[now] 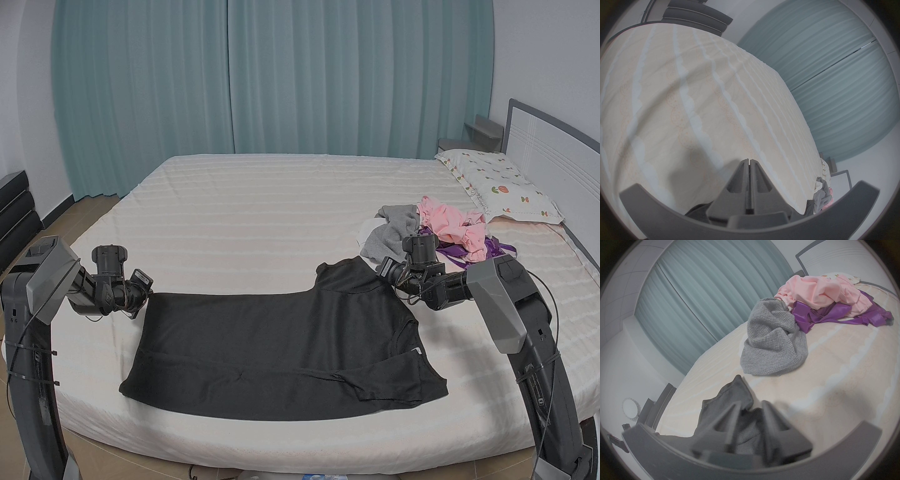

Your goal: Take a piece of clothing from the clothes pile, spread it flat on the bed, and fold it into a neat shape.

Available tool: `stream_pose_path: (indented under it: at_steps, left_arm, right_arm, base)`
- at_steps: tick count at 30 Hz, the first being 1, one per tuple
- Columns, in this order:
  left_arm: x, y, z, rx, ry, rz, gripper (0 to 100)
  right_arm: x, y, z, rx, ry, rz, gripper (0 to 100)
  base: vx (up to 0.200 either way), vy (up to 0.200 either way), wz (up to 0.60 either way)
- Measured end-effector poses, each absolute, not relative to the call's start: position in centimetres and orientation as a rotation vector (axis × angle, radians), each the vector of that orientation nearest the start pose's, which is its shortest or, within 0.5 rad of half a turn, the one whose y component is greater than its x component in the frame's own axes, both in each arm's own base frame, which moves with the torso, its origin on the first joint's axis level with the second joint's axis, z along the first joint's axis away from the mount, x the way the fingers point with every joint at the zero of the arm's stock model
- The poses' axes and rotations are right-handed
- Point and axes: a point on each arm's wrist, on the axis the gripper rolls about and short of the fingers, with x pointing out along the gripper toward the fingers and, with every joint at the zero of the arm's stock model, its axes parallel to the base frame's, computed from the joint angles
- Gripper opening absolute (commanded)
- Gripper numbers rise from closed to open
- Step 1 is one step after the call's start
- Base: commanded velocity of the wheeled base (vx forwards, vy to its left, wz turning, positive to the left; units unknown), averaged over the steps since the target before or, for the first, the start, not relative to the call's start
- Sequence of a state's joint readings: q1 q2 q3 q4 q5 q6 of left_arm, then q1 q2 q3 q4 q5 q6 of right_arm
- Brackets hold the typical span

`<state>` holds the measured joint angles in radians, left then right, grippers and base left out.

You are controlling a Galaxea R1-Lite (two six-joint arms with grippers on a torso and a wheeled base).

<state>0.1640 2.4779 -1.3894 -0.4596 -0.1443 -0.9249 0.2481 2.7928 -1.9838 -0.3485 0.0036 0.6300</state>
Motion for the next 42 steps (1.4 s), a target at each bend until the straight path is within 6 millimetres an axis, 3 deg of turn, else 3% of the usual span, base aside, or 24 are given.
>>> stream_pose_path:
  at_steps: [9, 19, 33, 42]
  left_arm:
    - [46.2, 7.3, 0.6, -0.986, 0.568, 0.306, 0]
    - [46.1, 7.3, 1.5, -0.985, 0.549, 0.304, 0]
    - [45.8, 7.4, 2.7, -0.983, 0.525, 0.298, 0]
    - [45.7, 7.9, 3.1, -0.986, 0.506, 0.301, 0]
  right_arm:
    - [53.2, 13.5, -1.4, 0.594, 0.515, 0.087, 0]
    - [52.1, 13.1, 0.4, 0.627, 0.526, 0.079, 0]
    - [50.4, 11.0, 3.6, 0.679, 0.473, 0.102, 0]
    - [49.7, 10.6, 3.6, 0.68, 0.508, 0.111, 0]
  base:
    - [0.0, 0.0, 0.0]
    - [0.0, 0.0, 0.0]
    - [0.0, 0.0, 0.0]
    - [0.0, 0.0, 0.0]
